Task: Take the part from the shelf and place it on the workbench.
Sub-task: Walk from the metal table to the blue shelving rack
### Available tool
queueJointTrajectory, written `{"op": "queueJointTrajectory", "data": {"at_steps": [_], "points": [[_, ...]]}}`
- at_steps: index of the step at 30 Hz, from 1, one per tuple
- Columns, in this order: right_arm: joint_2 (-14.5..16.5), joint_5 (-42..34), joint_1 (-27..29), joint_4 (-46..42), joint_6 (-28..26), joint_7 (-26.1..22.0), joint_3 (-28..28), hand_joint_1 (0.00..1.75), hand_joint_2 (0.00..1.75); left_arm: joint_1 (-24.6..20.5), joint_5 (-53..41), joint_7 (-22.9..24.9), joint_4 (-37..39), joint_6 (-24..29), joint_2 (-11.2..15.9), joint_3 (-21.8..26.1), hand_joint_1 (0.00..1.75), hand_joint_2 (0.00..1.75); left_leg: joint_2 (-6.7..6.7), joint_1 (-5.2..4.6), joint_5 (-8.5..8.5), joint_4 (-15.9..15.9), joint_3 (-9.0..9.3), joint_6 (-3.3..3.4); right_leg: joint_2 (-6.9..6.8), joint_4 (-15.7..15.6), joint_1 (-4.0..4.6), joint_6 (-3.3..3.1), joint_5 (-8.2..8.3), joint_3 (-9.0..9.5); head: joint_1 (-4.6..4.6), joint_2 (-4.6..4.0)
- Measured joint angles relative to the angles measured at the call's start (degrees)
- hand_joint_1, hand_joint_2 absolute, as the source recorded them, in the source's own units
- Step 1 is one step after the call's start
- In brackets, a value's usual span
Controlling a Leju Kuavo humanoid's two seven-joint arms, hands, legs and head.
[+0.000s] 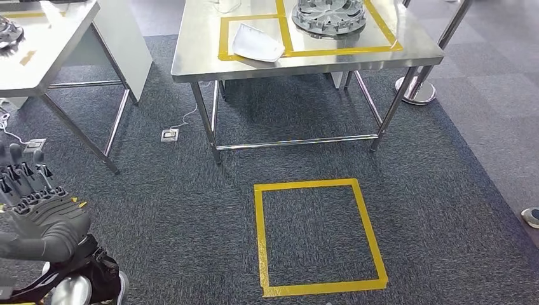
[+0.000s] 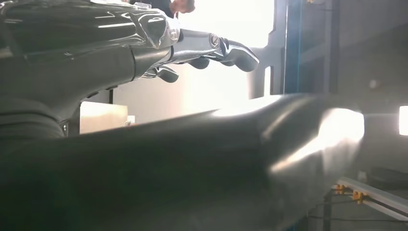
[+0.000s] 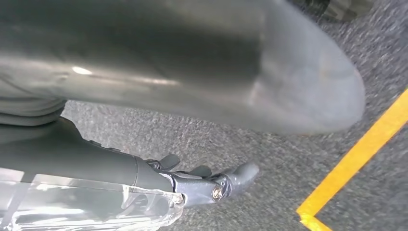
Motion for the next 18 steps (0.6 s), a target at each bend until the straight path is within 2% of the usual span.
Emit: {"op": "queueJointTrajectory", "data": {"at_steps": [1,2,3,4,6,7,8,9,11,12,13,16,18], "points": [[0.09,0.07,-0.05,0.0,0.0,0.01,0.0,0.0,0.0,-0.23,0.37,0.01,0.92,-0.21,-0.02,-0.32,0.0,0.0,0.0,-0.03,0.54,0.03,-0.4,0.36,-0.02,-0.23,-0.14,0.38,0.39,0.01,-0.06,0.0],[0.16,0.11,-0.07,0.0,0.0,0.01,0.0,0.0,0.0,-0.49,0.65,0.04,1.88,-0.34,-0.06,-0.66,0.0,0.0,0.04,0.03,1.11,-0.14,-0.82,0.72,0.02,0.16,-0.22,0.67,0.05,-0.33,-0.18,0.0],[0.2,0.13,-0.05,0.0,0.0,0.01,0.0,0.0,0.0,-0.66,0.86,0.07,2.81,-0.41,-0.12,-1.01,0.0,0.0,0.12,0.15,1.8,-0.27,-1.28,1.08,0.08,1.5,-0.23,0.9,-1.18,-1.02,0.03,0.0],[0.19,0.14,-0.03,0.0,-0.01,0.01,0.0,0.0,0.0,-0.81,0.95,0.14,3.67,-0.43,-0.18,-1.36,0.0,0.0,0.23,0.25,2.46,-0.36,-1.83,1.37,0.14,4.21,-0.22,1.05,-3.34,-2.17,0.37,0.0],[0.17,0.23,0.04,0.0,-0.05,0.04,0.0,0.0,0.0,-1.18,1.01,0.96,5.68,-0.46,-0.23,-2.0,0.0,0.0,0.4,0.15,3.51,-0.22,-3.2,1.67,0.22,12.27,-0.15,1.37,-8.4,-4.9,1.09,0.0],[0.16,0.29,0.08,0.0,-0.11,0.09,0.0,0.0,0.0,-1.5,1.02,1.86,7.16,-0.48,-0.25,-2.37,0.0,0.0,0.45,0.08,3.96,-0.07,-3.9,1.74,0.23,15.41,-0.13,1.49,-9.91,-5.59,1.27,0.0],[0.15,0.36,0.11,0.0,-0.17,0.13,0.0,0.0,0.0,-1.89,1.03,2.9,8.85,-0.49,-0.28,-2.77,0.0,0.0,0.46,0.04,4.33,0.17,-4.52,1.74,0.23,16.53,-0.12,1.54,-10.31,-5.21,1.35,0.0],[0.13,0.4,0.13,0.0,-0.23,0.19,0.0,0.0,0.0,-2.4,1.06,4.03,11.14,-0.49,-0.42,-3.28,0.0,0.0,0.45,0.03,4.59,0.49,-5.03,1.7,0.22,14.99,-0.12,1.49,-9.64,-3.48,1.42,0.0],[0.09,0.52,0.01,0.0,-0.34,0.25,0.0,0.0,0.0,-3.71,1.46,5.5,17.24,-0.43,-1.02,-4.4,0.0,0.0,0.42,0.0,4.84,1.34,-5.88,1.52,0.21,6.8,-0.07,1.12,-7.35,2.32,1.62,0.0],[0.1,0.57,-0.12,0.0,-0.38,0.27,0.0,0.0,0.0,-4.49,1.81,5.65,21.13,-0.4,-1.42,-5.02,0.0,0.0,0.42,-0.1,4.9,1.85,-6.33,1.36,0.23,3.0,0.01,0.8,-6.54,4.63,1.71,0.0],[0.11,0.61,-0.24,0.0,-0.4,0.27,-0.01,0.0,0.0,-5.22,2.15,5.32,24.79,-0.39,-1.81,-5.57,0.0,0.44,0.45,-0.18,4.99,2.24,-6.76,1.13,0.26,0.67,0.13,0.46,-6.22,5.88,1.77,0.0],[0.19,0.69,-0.14,0.0,-0.44,0.29,-0.05,0.0,0.0,-6.78,2.72,3.98,33.49,-0.41,-2.67,-6.79,0.0,1.75,0.53,-0.14,5.39,2.65,-7.47,0.26,0.33,-0.25,0.37,-0.51,-5.8,5.83,1.83,0.0],[0.19,0.75,-0.04,0.0,-0.44,0.32,-0.13,0.0,0.0,-7.85,2.59,5.52,38.18,-0.64,-2.89,-7.24,0.0,1.75,0.34,0.02,4.17,4.18,-8.36,-0.39,0.24,-0.46,0.08,-1.15,-5.27,5.58,1.82,0.0]]}}
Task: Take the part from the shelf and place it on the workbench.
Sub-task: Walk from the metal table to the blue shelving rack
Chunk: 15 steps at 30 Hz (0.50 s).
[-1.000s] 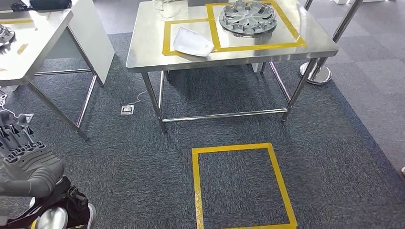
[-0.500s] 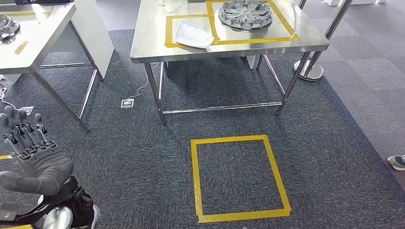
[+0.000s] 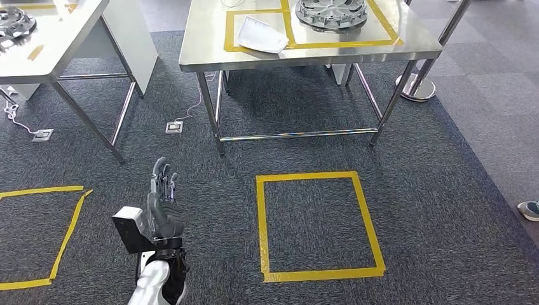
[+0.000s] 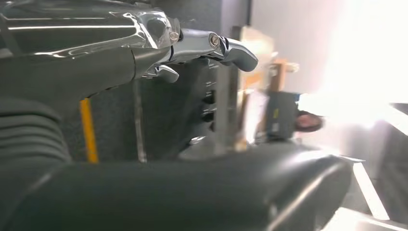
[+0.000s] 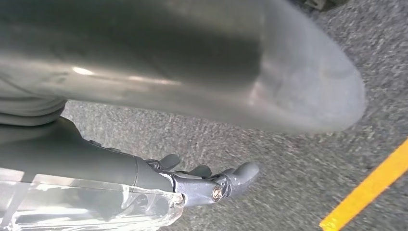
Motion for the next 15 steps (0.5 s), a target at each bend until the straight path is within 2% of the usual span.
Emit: {"op": "queueJointTrajectory", "data": {"at_steps": [1,3,4,5,6,7,8,10,11,13,15], "points": [[0.04,0.05,-0.02,0.0,0.0,0.01,-0.03,0.0,0.0,-0.73,-0.3,1.63,3.04,-0.23,-0.05,-0.24,0.0,1.75,-0.11,0.14,-1.56,2.36,-1.1,-0.37,-0.07,-0.1,-0.21,-0.24,0.28,-0.2,-0.14,0.0],[0.11,0.15,-0.07,0.0,0.01,0.07,-0.11,0.0,0.0,-2.0,-1.32,5.16,11.68,-0.73,-0.15,-0.87,0.0,1.75,-0.23,0.61,-5.38,9.65,-4.33,-1.11,-0.13,-0.09,-0.34,-0.39,0.7,-0.76,-0.53,0.0],[0.14,0.18,-0.02,0.0,0.01,0.16,-0.17,0.0,0.0,-2.21,-2.05,6.85,16.7,-0.82,-0.18,-1.18,0.0,1.75,-0.22,0.86,-6.56,12.85,-5.68,-1.34,-0.13,-0.08,-0.39,-0.36,0.89,-1.05,-0.62,0.0],[0.15,0.18,0.07,0.0,0.01,0.27,-0.3,0.0,0.0,-2.06,-2.98,8.71,21.6,-0.63,-0.16,-1.54,0.0,1.75,-0.22,1.08,-6.71,14.26,-6.17,-1.47,-0.08,-0.07,-0.43,-0.3,1.06,-1.3,-0.65,0.0],[0.14,0.17,0.19,0.0,0.01,0.37,-0.44,0.0,0.0,-1.68,-3.99,10.78,26.0,-0.2,-0.03,-1.97,0.0,1.75,-0.22,1.26,-5.86,13.45,-5.56,-1.52,-0.01,-0.07,-0.49,-0.22,1.2,-1.47,-0.69,0.0],[0.15,0.17,0.31,0.0,0.01,0.43,-0.57,0.0,0.0,-1.16,-4.94,13.01,29.77,0.42,0.21,-2.43,0.0,1.75,-0.21,1.38,-4.23,10.53,-3.9,-1.51,0.07,-0.06,-0.55,-0.11,1.3,-1.57,-0.74,0.0],[0.17,0.17,0.41,0.0,0.01,0.45,-0.68,0.0,0.0,-0.58,-5.67,15.36,32.93,1.22,0.56,-2.87,0.0,1.75,-0.17,1.45,-2.43,6.3,-1.59,-1.46,0.13,-0.06,-0.58,0.03,1.4,-1.61,-0.83,0.0],[0.21,0.18,0.52,0.0,0.01,0.45,-0.79,0.0,0.0,0.65,-6.42,20.9,38.05,3.29,1.61,-3.43,0.0,1.75,-0.15,1.29,-0.61,-0.43,1.89,-1.3,0.18,-0.01,-0.43,0.56,1.54,-1.73,-0.98,0.0],[0.23,0.18,0.56,0.0,0.03,0.45,-0.86,0.0,0.0,1.55,-6.69,24.33,40.24,4.56,2.37,-3.63,0.0,1.75,-0.17,1.14,-0.54,-1.83,2.54,-1.15,0.18,0.0,-0.39,0.92,1.62,-1.79,-0.99,0.0],[0.24,0.14,0.65,0.0,0.09,0.49,-1.03,0.0,0.0,3.94,-7.25,30.29,43.93,6.68,4.08,-4.03,0.0,1.75,-0.28,0.97,-0.56,-2.15,2.55,-0.77,0.17,-0.13,-0.46,1.48,1.65,-1.84,-0.88,0.0],[0.22,0.04,0.77,0.0,0.12,0.58,-1.22,0.0,0.0,5.95,-7.54,34.43,46.43,7.89,5.49,-4.36,0.0,1.75,-0.41,0.99,-0.28,-2.41,2.53,-0.61,0.16,-0.35,-0.51,0.58,1.6,-1.8,-0.63,0.0]]}}
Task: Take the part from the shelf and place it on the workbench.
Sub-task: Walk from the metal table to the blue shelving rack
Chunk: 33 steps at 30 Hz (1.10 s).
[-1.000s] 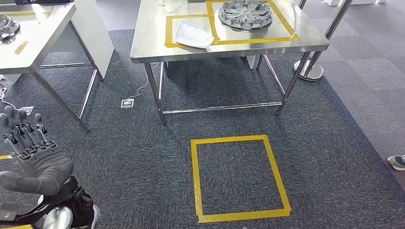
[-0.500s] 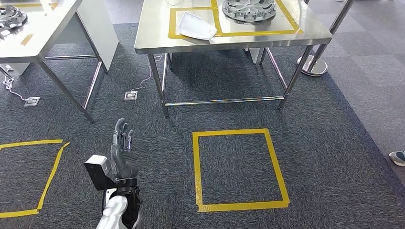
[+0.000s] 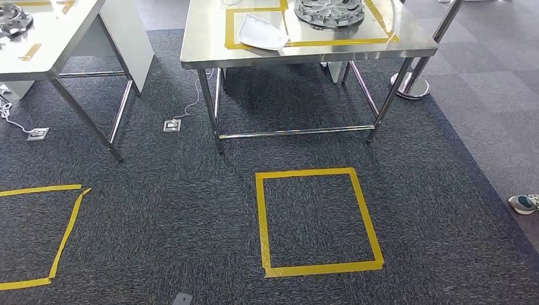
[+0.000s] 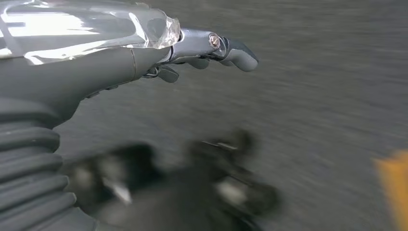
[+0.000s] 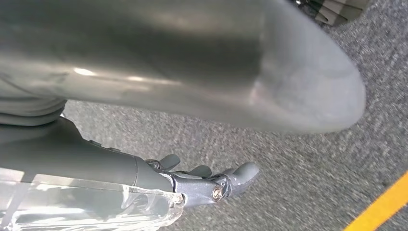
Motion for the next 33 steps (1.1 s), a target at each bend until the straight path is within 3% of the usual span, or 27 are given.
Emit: {"op": "queueJointTrajectory", "data": {"at_steps": [2,3,7,11,15,17,18,21,23,25,33], "points": [[0.0,-0.2,0.0,0.0,-0.09,0.14,-0.29,0.0,0.0,1.03,0.02,5.92,1.97,0.81,1.0,-0.3,0.0,1.75,-0.13,-0.02,0.15,-0.08,-0.05,0.06,-0.01,-0.23,0.02,-1.05,0.09,0.12,0.55,0.0],[0.02,-0.31,-0.03,0.0,-0.2,0.25,-0.45,0.0,0.0,1.53,0.14,9.07,2.77,1.04,1.52,-0.39,0.0,1.75,-0.14,-0.07,0.14,-0.04,-0.05,0.16,-0.01,-0.35,0.02,-0.95,0.2,0.22,0.85,0.0],[0.07,-0.51,0.07,0.0,-0.68,0.87,-1.01,0.0,0.0,2.44,0.68,13.9,4.31,0.67,3.28,-0.42,0.0,1.75,-0.13,-0.22,0.18,0.24,-0.34,0.64,-0.06,-0.78,-0.12,0.73,0.76,0.37,1.52,0.0],[0.08,-0.48,0.05,0.0,-0.72,1.01,-1.2,0.0,1.75,1.9,0.63,14.68,4.81,0.64,4.01,-0.45,0.0,1.75,-0.12,-0.29,0.14,0.33,-0.41,0.76,-0.07,-0.82,-0.22,1.58,0.93,0.42,1.95,0.0],[0.1,-0.27,0.02,0.0,-0.72,1.56,-1.22,0.0,1.75,2.59,-0.16,17.71,5.77,0.12,4.52,-0.96,0.0,1.75,-0.06,-0.26,0.15,0.34,-0.38,0.74,-0.02,-0.77,-0.16,1.66,0.94,0.23,1.93,0.0],[0.09,-3.17,0.0,0.0,0.79,2.26,-1.3,0.0,1.75,3.36,-0.68,16.76,6.05,-1.73,4.61,-1.38,0.0,1.75,-0.09,-0.2,0.2,0.34,-0.47,0.71,-0.03,-0.75,-0.1,1.66,0.94,0.07,1.96,0.0],[0.09,-7.37,-0.04,0.01,2.45,2.61,-1.37,0.0,1.75,3.6,-0.94,14.67,6.18,-3.58,4.79,-1.58,0.0,1.75,-0.12,-0.17,0.23,0.34,-0.51,0.69,-0.04,-0.73,-0.07,1.66,0.94,0.02,1.96,0.0],[0.17,-29.29,-0.12,0.02,6.82,3.17,-1.61,0.0,1.75,3.74,-1.22,8.39,6.51,-8.4,5.65,-2.03,0.0,1.75,-0.16,-0.15,0.26,0.33,-0.6,0.66,-0.05,-0.62,-0.06,1.65,0.93,-0.01,1.95,0.0],[0.23,-39.56,-0.09,0.02,7.16,3.27,-1.79,0.0,0.87,3.74,-1.22,7.57,6.66,-8.87,5.89,-2.21,0.0,0.87,-0.14,-0.14,0.26,0.33,-0.61,0.66,-0.04,-0.59,-0.06,1.65,0.93,-0.03,1.97,0.0],[0.21,-40.67,-0.11,0.02,7.08,3.19,-2.0,0.0,0.0,3.76,-1.21,7.34,6.8,-8.78,6.03,-2.33,0.0,0.0,-0.13,-0.14,0.28,0.32,-0.6,0.64,-0.04,-0.59,-0.06,1.65,0.93,-0.03,1.98,0.0],[0.14,-24.68,-0.13,0.01,4.52,3.1,-2.25,0.0,0.0,3.84,-1.25,9.34,6.99,-5.97,5.88,-2.84,0.0,0.0,-0.13,-0.14,0.31,0.33,-0.6,0.61,-0.04,-0.59,-0.06,1.65,0.93,0.0,2.02,0.0]]}}
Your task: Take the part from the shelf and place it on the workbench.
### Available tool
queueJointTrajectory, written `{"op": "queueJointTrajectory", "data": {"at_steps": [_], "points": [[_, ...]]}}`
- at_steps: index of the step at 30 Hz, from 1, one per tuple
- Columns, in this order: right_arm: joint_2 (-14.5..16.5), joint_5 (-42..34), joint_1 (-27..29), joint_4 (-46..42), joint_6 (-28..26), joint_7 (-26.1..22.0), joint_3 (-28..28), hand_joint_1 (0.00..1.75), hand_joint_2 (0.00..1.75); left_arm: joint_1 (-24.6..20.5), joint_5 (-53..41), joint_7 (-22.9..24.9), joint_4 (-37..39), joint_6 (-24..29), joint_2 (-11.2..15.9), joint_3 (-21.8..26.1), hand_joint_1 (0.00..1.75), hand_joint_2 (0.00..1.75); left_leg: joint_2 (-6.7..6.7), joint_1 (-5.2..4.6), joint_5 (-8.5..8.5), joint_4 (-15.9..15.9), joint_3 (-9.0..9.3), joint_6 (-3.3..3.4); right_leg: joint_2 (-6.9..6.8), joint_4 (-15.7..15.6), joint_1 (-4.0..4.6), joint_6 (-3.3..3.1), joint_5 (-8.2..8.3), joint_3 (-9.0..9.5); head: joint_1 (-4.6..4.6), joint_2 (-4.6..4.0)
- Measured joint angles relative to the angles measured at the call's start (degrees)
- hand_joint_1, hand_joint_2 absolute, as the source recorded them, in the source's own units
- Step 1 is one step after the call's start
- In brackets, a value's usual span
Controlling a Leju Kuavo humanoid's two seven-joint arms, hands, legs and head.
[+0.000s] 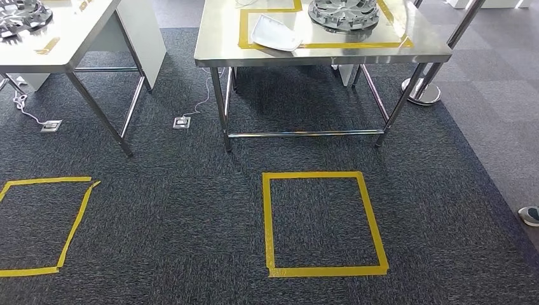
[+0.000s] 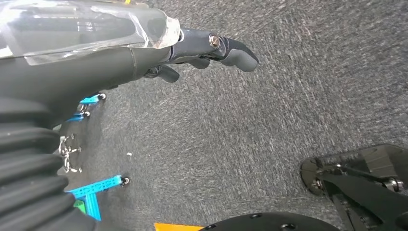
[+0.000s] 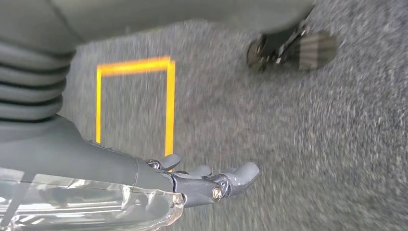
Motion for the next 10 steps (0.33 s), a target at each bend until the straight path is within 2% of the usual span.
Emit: {"op": "queueJointTrajectory", "data": {"at_steps": [10], "points": [[-0.01,16.45,-0.02,-0.01,-3.22,-0.05,-0.01,0.0,0.0,-0.02,-0.42,3.22,0.0,3.79,-0.87,-0.12,0.0,0.0,0.01,0.04,0.0,0.0,0.01,0.0,0.0,0.0,0.04,0.0,0.0,-0.01,0.01,0.0]]}}
